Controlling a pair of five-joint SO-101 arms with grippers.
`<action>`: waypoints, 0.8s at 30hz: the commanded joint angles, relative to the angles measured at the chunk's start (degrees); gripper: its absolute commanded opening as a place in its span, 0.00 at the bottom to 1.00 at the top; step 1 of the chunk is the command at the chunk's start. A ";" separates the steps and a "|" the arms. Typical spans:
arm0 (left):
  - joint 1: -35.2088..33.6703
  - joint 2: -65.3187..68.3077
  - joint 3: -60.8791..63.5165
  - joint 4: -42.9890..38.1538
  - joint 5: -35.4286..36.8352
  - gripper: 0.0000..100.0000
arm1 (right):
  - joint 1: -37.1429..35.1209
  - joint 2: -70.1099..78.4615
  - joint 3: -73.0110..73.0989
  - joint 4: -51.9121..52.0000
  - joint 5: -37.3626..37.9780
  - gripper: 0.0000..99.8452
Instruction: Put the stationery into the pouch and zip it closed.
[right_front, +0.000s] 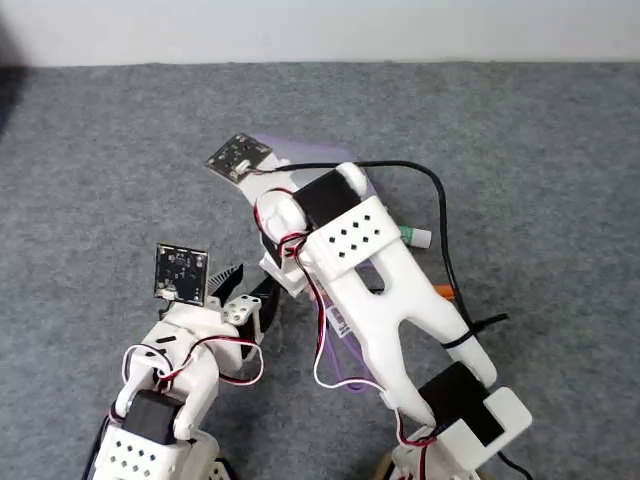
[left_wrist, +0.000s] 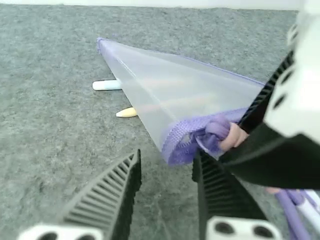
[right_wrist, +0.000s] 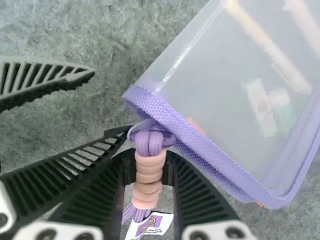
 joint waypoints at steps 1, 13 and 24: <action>0.97 0.09 -1.98 -1.41 0.88 0.16 | -1.89 -3.12 -2.81 0.66 0.53 0.01; -1.67 0.09 -0.66 -1.41 0.79 0.16 | -6.20 -4.97 -2.90 5.05 0.44 0.01; -1.67 -0.35 3.91 -1.41 0.70 0.16 | -7.34 -7.96 -2.73 5.32 0.44 0.01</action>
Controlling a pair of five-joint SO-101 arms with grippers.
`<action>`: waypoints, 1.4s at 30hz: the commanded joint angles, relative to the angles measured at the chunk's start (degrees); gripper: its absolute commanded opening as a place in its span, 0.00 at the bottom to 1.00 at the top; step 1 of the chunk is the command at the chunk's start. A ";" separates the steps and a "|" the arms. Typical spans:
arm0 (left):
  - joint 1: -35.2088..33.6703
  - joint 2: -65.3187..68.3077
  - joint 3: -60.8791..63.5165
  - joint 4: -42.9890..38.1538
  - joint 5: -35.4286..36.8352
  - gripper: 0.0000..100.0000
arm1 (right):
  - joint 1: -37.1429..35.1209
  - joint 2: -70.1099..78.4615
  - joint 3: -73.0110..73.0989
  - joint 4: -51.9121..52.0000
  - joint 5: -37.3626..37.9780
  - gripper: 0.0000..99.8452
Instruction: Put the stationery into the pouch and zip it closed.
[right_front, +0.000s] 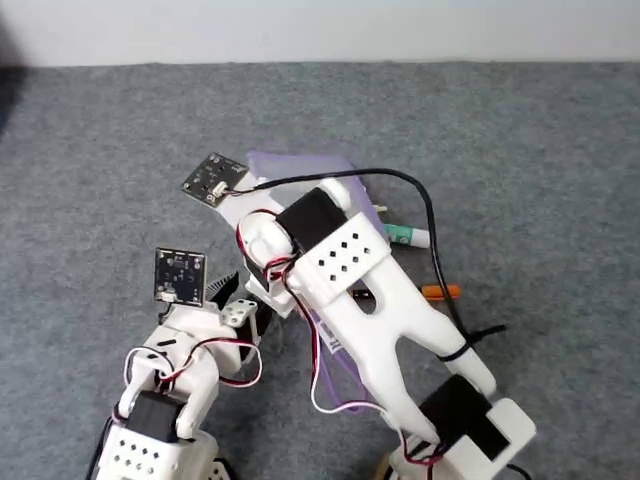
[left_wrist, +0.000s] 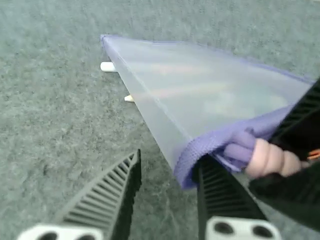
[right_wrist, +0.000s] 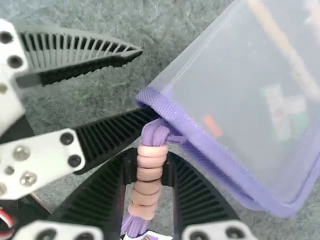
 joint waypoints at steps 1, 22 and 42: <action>-0.09 0.18 -0.40 -0.97 -0.18 0.16 | -1.89 -4.44 -2.73 2.07 0.44 0.01; -0.53 0.18 -1.19 0.97 -3.78 0.01 | 9.54 -9.54 -2.55 2.24 0.79 0.01; -10.81 0.53 -11.12 14.24 -9.93 0.01 | 35.38 -21.41 13.27 1.45 11.78 0.01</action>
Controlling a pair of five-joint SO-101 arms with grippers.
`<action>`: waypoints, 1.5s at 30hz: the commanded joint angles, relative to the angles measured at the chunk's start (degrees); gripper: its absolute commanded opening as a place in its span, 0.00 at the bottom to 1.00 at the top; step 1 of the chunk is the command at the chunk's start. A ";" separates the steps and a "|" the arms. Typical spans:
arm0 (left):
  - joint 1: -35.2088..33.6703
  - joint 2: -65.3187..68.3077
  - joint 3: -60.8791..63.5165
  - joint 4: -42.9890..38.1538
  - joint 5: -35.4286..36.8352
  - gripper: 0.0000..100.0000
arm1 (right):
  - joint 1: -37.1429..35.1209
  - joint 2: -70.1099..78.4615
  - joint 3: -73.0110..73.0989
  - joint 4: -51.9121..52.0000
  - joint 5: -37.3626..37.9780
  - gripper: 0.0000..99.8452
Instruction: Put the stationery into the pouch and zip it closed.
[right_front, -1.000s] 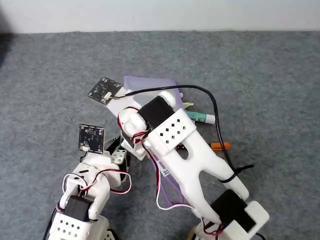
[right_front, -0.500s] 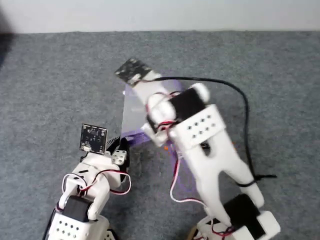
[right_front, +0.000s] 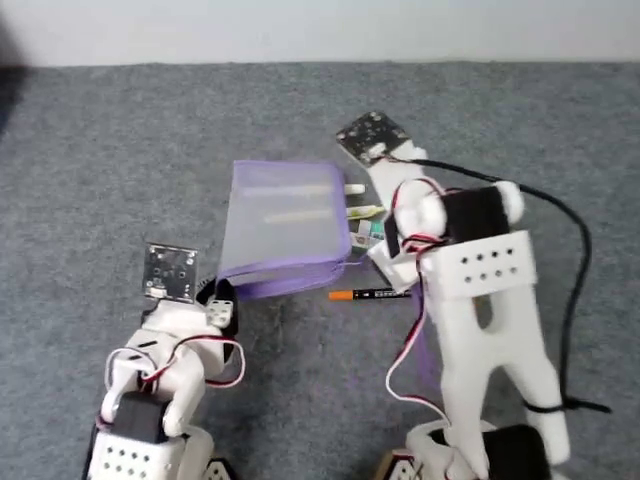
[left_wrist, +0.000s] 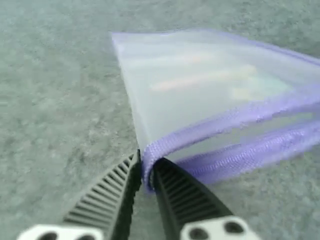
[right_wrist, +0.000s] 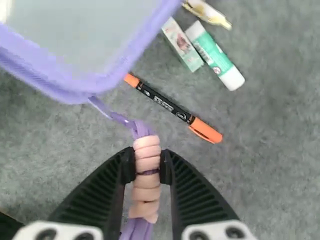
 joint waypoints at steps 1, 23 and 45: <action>-3.08 0.53 -4.79 3.60 -1.76 0.01 | 5.14 -3.65 0.35 1.27 0.53 0.01; 3.25 0.53 0.75 -2.64 -1.76 0.17 | 0.57 -15.78 11.34 -1.89 0.53 0.01; 10.46 0.53 6.02 -16.00 -1.32 0.09 | -11.12 -20.00 13.45 -0.40 0.18 0.01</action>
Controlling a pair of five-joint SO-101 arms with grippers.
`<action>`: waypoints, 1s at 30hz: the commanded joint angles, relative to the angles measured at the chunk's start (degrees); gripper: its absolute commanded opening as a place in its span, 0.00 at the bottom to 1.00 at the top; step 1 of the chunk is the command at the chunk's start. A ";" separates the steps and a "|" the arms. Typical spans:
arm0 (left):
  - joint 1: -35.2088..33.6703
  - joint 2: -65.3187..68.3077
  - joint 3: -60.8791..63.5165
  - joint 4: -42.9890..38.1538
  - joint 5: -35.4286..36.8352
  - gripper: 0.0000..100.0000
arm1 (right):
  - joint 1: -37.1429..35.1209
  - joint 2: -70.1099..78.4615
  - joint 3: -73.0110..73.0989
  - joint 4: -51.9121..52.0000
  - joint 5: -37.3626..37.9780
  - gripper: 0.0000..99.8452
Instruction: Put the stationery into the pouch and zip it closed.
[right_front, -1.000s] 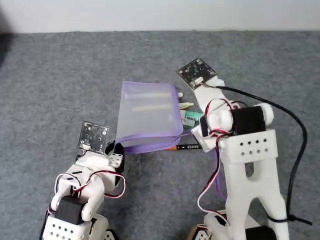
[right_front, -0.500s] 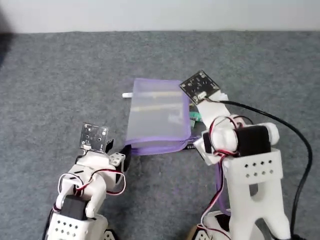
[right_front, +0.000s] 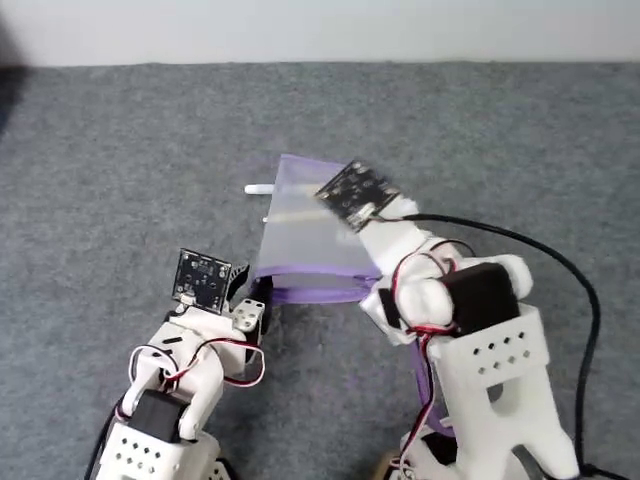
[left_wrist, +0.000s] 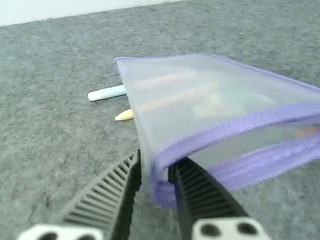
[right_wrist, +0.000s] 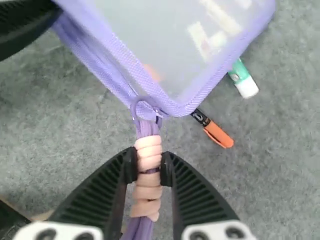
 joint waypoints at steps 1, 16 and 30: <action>0.53 0.00 0.22 -1.58 -0.44 0.09 | -1.36 -1.45 -0.44 1.27 0.18 0.01; 0.44 -0.26 7.78 -8.18 -0.79 0.01 | -1.10 -2.95 -0.79 2.51 0.44 0.01; -1.05 0.00 -18.51 16.70 -0.79 0.01 | 5.85 -5.76 -0.62 -7.87 0.09 0.01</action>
